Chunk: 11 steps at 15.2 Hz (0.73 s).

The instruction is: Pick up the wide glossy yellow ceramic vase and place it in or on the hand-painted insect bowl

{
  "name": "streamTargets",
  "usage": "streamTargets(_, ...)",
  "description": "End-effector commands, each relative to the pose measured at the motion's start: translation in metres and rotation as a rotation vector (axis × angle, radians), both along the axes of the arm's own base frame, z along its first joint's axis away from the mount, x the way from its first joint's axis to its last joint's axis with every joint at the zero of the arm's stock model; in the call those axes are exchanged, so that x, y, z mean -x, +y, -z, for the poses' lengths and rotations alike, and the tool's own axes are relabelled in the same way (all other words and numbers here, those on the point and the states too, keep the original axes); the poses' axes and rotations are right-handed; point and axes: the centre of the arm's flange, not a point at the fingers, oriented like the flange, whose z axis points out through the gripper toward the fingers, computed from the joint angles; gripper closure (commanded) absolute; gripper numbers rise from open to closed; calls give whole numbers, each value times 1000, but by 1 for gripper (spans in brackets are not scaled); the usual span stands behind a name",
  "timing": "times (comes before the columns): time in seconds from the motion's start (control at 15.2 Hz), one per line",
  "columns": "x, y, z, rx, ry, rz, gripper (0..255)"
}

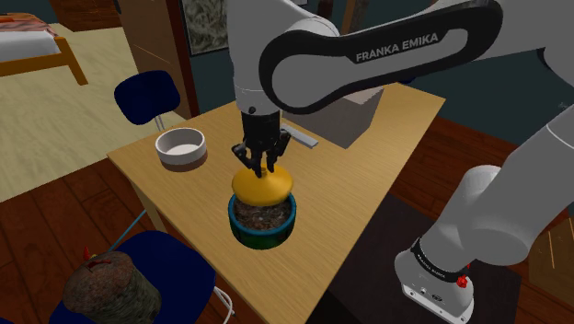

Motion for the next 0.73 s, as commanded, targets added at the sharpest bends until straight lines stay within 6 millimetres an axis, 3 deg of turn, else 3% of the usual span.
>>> streamTargets(0.0,0,0,10,0,-1,0,255)
streamTargets(0.66,0,0,60,0,-1,0,255)
